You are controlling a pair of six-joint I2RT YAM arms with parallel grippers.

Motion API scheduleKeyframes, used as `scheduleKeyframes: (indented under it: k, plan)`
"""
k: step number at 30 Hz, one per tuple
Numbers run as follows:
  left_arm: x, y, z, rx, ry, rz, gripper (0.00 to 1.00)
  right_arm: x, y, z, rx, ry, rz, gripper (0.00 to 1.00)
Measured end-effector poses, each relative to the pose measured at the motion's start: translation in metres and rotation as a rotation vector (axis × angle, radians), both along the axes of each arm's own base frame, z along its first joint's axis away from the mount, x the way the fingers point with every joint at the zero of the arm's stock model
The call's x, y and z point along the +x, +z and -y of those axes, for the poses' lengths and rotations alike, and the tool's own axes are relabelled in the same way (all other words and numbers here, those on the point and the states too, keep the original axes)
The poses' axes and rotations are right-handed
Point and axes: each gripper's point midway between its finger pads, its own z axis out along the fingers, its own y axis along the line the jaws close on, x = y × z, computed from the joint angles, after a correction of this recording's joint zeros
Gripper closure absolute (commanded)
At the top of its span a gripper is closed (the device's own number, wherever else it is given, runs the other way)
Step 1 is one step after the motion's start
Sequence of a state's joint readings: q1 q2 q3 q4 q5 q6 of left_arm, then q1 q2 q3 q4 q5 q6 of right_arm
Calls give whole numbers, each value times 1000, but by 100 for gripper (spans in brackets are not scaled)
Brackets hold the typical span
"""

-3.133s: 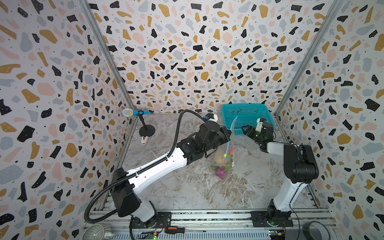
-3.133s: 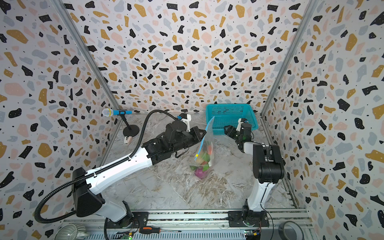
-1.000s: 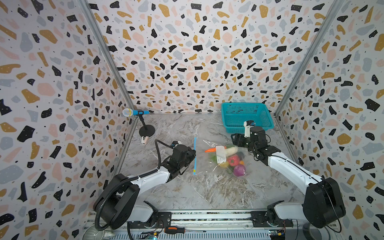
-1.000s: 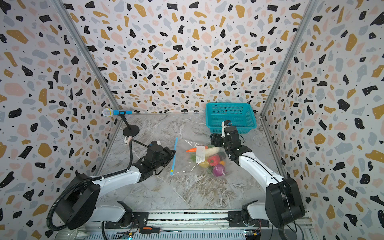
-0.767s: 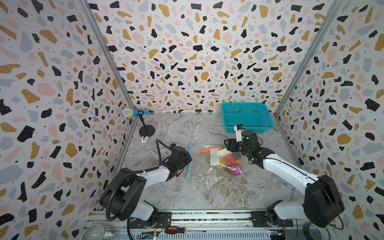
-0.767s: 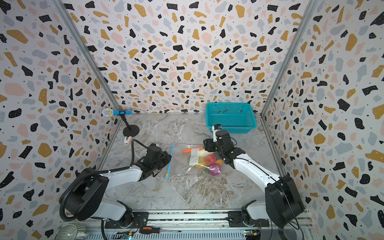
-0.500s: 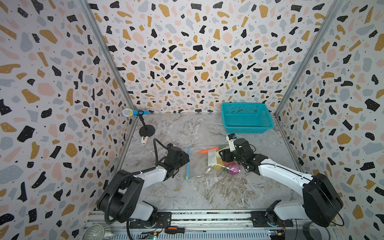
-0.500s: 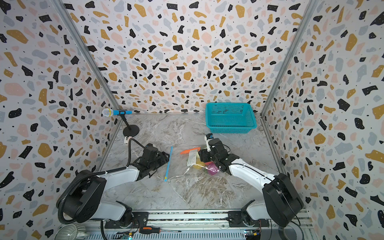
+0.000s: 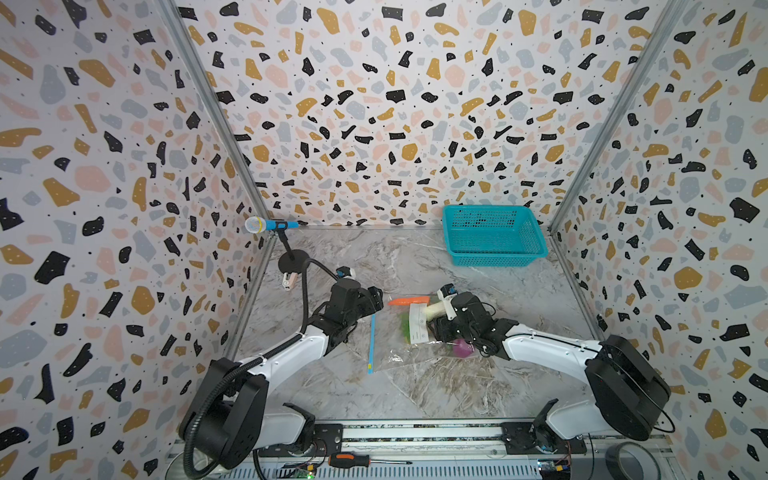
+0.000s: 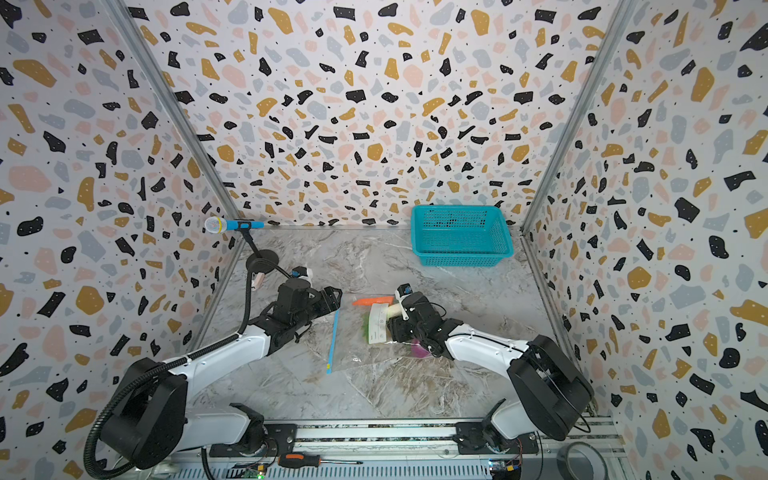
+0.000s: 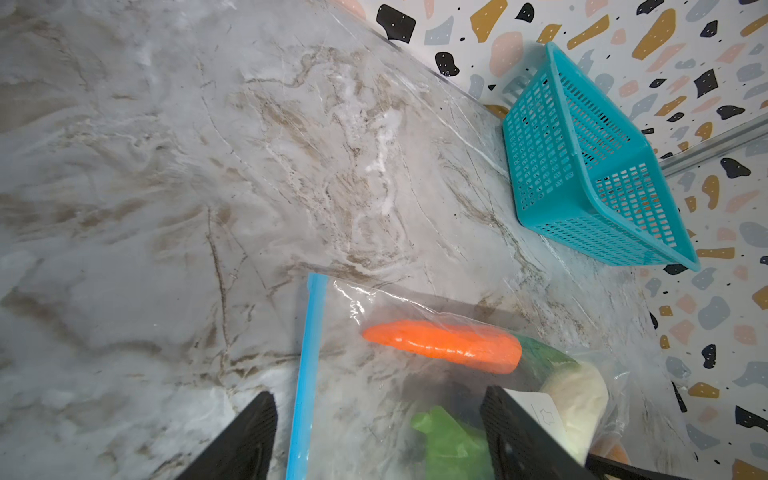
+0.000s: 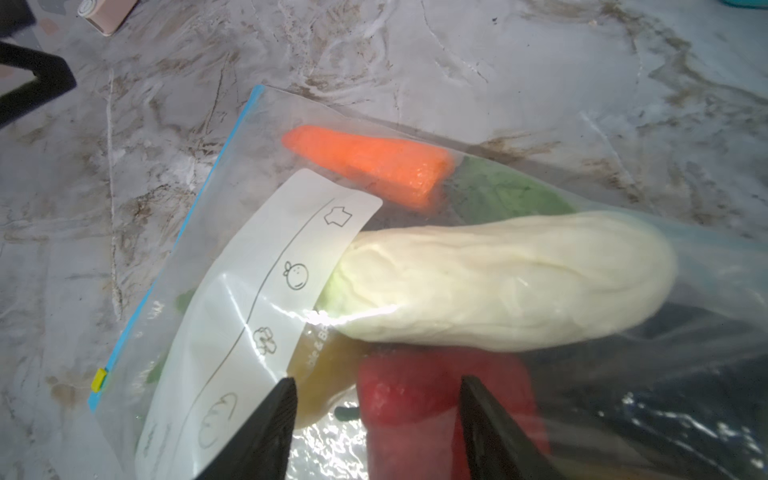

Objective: Place the food in the zip-top bag and seal the zipper

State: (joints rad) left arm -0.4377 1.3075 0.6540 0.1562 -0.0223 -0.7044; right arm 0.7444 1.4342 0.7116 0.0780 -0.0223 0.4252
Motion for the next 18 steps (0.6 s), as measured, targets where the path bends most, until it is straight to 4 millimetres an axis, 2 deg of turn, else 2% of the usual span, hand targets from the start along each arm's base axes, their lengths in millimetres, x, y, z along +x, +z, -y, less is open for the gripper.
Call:
scheduleKeyframes:
  k: [4,6,8,9,11,13,15,18]
  plan:
    - [-1,9,0,5,-14,29,17,0,14,2,13,2,35,30]
    - [-1,16,-1,15,-21,53,15,4,32,6,21,-1,94,27]
    - [-1,24,-4,38,-21,83,5,11,53,13,34,-10,168,24]
    - [-2,29,-7,55,-18,102,0,17,65,19,42,-25,216,23]
    - [-1,40,-15,92,2,151,0,32,84,40,46,-69,315,21]
    - [-1,49,-26,135,41,201,0,43,93,64,21,-113,403,19]
    - [0,51,-41,193,96,231,1,53,95,90,-28,-161,489,20]
    - [2,48,-62,299,177,252,0,58,86,118,-98,-206,573,20]
